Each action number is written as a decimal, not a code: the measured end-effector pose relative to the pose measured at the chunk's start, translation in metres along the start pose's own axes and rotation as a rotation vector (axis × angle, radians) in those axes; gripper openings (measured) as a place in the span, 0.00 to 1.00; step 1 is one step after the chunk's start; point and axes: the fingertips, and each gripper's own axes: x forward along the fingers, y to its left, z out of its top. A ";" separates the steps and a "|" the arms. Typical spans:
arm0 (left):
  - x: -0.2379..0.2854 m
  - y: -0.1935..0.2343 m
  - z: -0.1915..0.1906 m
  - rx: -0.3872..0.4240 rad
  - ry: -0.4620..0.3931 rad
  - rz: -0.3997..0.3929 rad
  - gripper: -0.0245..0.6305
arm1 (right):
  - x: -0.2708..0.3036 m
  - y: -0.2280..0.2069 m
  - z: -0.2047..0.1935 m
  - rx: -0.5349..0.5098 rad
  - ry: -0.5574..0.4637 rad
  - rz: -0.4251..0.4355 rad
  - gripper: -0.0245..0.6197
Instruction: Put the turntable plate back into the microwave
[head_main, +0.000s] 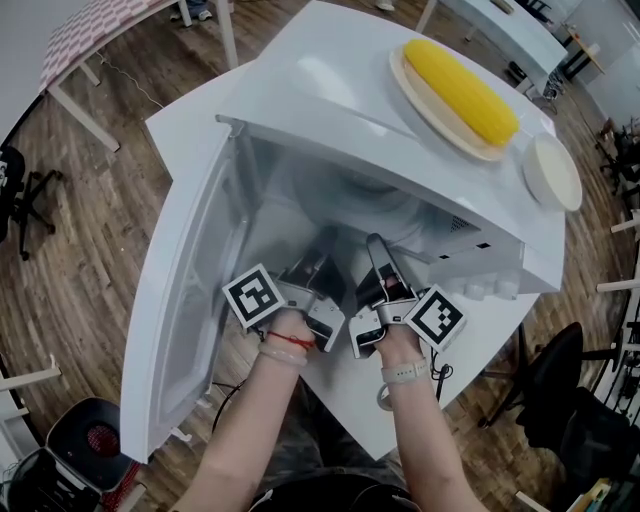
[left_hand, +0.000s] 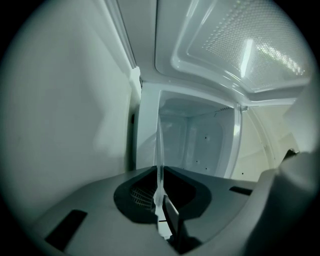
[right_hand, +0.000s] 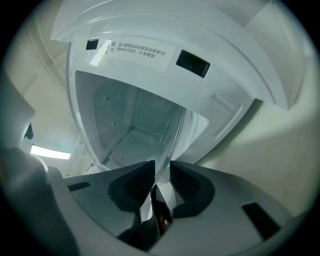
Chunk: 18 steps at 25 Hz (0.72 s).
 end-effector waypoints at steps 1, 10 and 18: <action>0.000 0.001 0.000 0.000 0.000 0.000 0.11 | -0.001 -0.001 -0.001 -0.007 0.004 -0.001 0.18; -0.001 0.001 0.002 0.009 -0.008 -0.003 0.11 | -0.007 0.001 -0.004 -0.208 0.052 -0.055 0.20; -0.001 0.001 0.002 0.029 -0.007 -0.016 0.11 | -0.016 0.000 -0.011 -0.342 0.082 -0.074 0.21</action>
